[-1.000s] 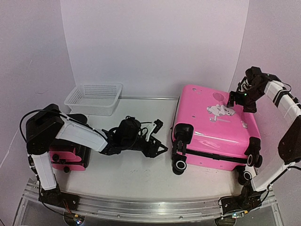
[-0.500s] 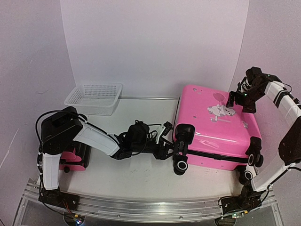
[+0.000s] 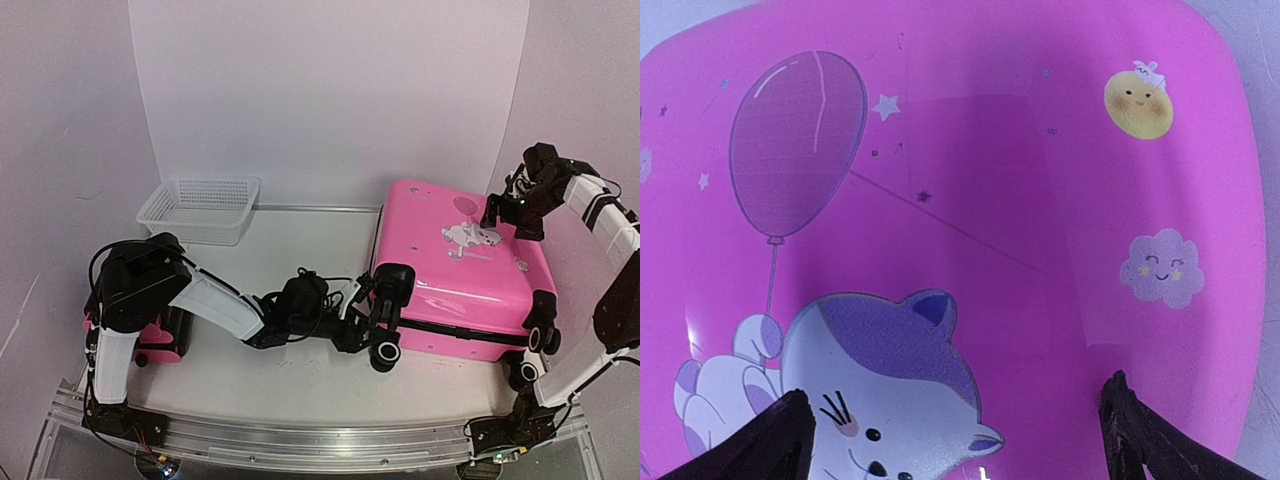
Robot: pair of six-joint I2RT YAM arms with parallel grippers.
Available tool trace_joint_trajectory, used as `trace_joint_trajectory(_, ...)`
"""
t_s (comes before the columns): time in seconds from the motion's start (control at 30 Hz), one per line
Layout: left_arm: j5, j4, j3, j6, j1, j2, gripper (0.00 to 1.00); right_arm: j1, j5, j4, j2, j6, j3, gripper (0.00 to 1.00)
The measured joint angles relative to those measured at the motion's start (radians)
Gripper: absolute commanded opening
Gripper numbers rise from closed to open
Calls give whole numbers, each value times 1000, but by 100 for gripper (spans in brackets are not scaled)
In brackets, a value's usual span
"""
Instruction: Open, take out, and arrange the luggage
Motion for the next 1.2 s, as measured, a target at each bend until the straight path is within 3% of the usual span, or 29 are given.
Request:
trace_joint_trajectory(0.17, -15, -3, 2, 3, 0, 1, 46, 0, -2, 0, 0, 0, 0, 98)
trace_joint_trajectory(0.4, -41, -8, 3, 8, 0, 2, 23, 0, -3, 0, -1, 0, -1, 98)
trace_joint_trajectory(0.53, -48, -11, 3, 16, -1, 2, 23, 0, -3, 4, -2, 0, -5, 98)
trace_joint_trajectory(0.7, -48, -10, 3, 18, -1, 2, 36, 0, -3, 5, -3, 0, -6, 98)
trace_joint_trajectory(0.8, -49, -10, 3, 16, -1, 0, 36, 0, -3, 5, -3, 0, -6, 98)
trace_joint_trajectory(1.2, -91, -14, -8, -6, -3, -14, 1, 0, -6, 6, -5, 0, -7, 98)
